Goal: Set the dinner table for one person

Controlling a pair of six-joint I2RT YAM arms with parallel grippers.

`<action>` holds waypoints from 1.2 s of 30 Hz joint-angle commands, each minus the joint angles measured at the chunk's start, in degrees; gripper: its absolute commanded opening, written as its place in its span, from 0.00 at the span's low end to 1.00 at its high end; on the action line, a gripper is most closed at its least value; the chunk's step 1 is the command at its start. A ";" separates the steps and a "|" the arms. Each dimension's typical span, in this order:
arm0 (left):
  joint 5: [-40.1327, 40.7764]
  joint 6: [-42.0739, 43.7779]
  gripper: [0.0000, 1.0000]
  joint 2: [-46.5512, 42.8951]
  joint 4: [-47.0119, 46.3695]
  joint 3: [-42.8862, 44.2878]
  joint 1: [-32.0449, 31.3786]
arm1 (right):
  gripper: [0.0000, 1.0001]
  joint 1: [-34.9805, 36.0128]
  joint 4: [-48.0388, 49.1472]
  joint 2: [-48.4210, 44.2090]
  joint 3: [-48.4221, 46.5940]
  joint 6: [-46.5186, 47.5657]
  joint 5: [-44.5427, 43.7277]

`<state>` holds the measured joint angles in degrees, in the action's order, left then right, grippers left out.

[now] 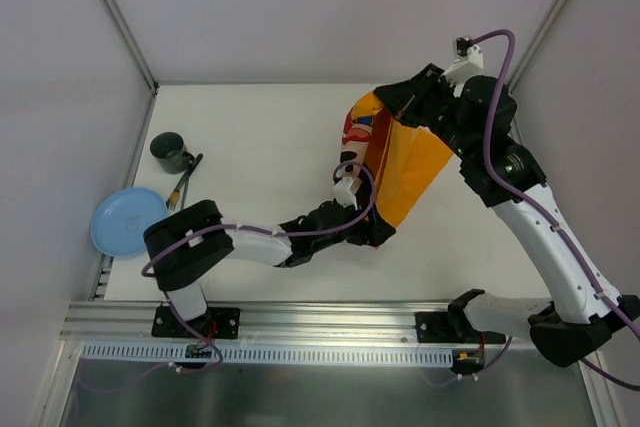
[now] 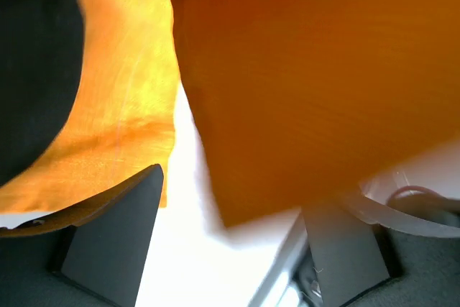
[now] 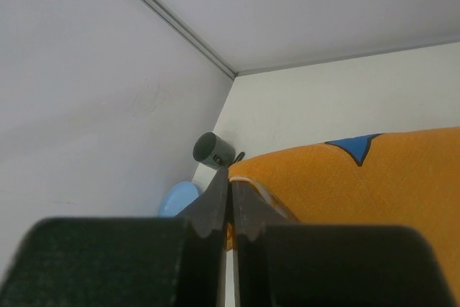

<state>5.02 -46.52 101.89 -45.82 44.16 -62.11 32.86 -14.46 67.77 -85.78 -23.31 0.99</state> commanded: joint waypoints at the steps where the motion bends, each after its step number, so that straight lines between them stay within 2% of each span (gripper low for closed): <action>1: 6.92 5.21 0.76 -10.11 4.15 -3.01 -2.49 | 0.00 -2.01 0.58 0.25 -1.93 0.99 1.55; 4: 13.42 6.52 0.76 -19.49 12.99 -4.60 -4.68 | 0.00 -2.62 0.13 1.22 -2.64 0.99 2.26; 9: 24.67 8.38 0.76 -27.69 21.91 -7.50 -7.41 | 0.00 -2.89 0.22 1.93 -2.11 0.99 2.52; 13: 30.21 7.24 0.76 -28.24 25.95 -9.18 -8.38 | 0.00 -3.07 0.13 2.63 -2.11 1.07 2.61; 18: 36.02 2.32 0.76 -24.20 31.23 -9.53 -8.56 | 0.00 -3.77 0.31 3.42 -2.20 0.90 3.13; 25: 38.49 4.33 0.77 -13.49 23.42 -8.22 -8.56 | 0.00 -4.56 0.31 3.69 -2.47 1.07 3.75; 36: 34.63 6.70 0.77 0.15 7.60 -5.23 -8.56 | 0.00 -5.70 0.31 3.16 -1.24 1.25 4.37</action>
<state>41.06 -40.80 99.57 -31.83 37.76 -70.17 27.70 -16.56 71.88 -85.82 -23.16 4.08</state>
